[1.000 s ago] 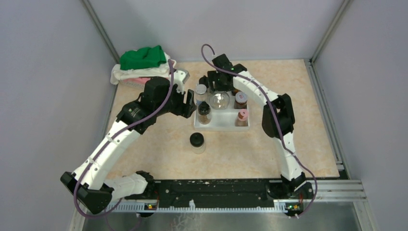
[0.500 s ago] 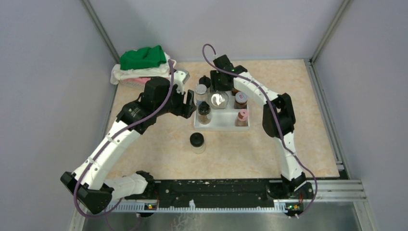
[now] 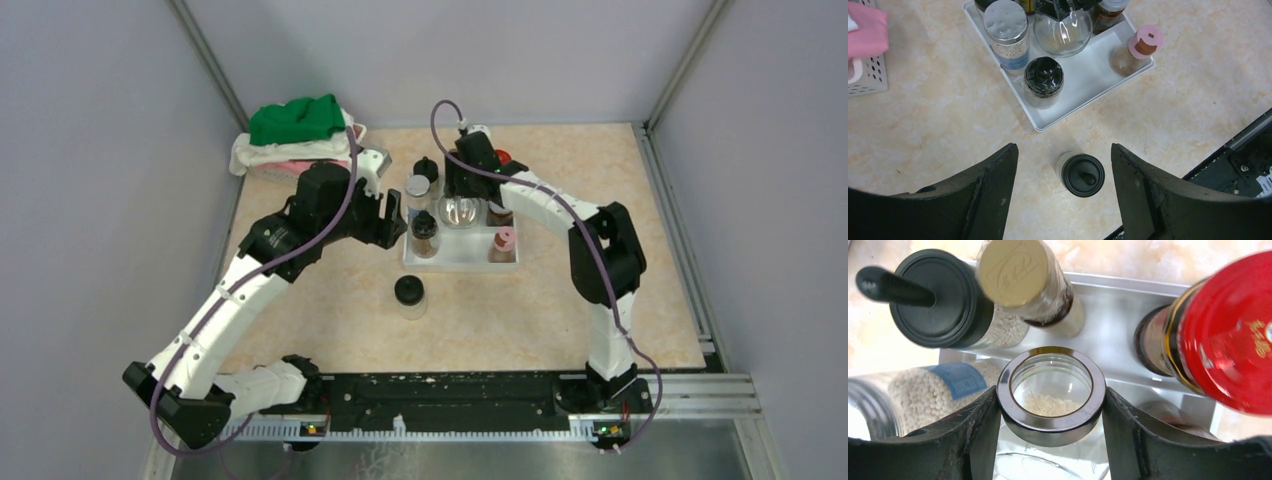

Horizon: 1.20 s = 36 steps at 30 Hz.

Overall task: Organize the condiment bottles
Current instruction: Adjust the bottle in the storage box.

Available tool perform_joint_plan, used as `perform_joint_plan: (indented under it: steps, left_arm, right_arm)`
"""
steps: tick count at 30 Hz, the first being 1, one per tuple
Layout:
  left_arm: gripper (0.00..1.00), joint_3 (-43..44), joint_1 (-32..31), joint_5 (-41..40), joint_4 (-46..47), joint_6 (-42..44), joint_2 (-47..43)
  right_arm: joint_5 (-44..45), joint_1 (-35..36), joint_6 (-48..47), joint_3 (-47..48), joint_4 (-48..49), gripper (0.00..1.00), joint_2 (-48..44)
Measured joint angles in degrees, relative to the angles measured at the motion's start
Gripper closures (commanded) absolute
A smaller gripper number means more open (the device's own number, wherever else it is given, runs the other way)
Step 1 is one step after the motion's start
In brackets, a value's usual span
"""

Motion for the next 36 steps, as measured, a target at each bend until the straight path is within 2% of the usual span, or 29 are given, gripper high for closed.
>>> perform_joint_plan:
  steps: [4,14,21,36]
  left_arm:
    - [0.25,-0.6,0.0,0.2,-0.2,-0.4,-0.5]
    - [0.25,-2.9,0.0,1.2,-0.2,-1.1,-1.9]
    - [0.25,-4.6,0.0,2.1,-0.2,-1.3,-2.6]
    - [0.25,-8.5,0.0,3.5,1.0,-1.3,-4.0]
  right_arm:
    - [3.0,1.5,-1.4,-6.0,4.7,1.0,-4.3]
    - [15.1,7.5,-6.1,-17.1,18.2,1.0,-9.6]
    - [22.8,9.9,-5.8,-23.9,29.0,1.0,-10.8]
    - [28.1,10.7,-6.5,-33.7,49.2,1.0,-11.0]
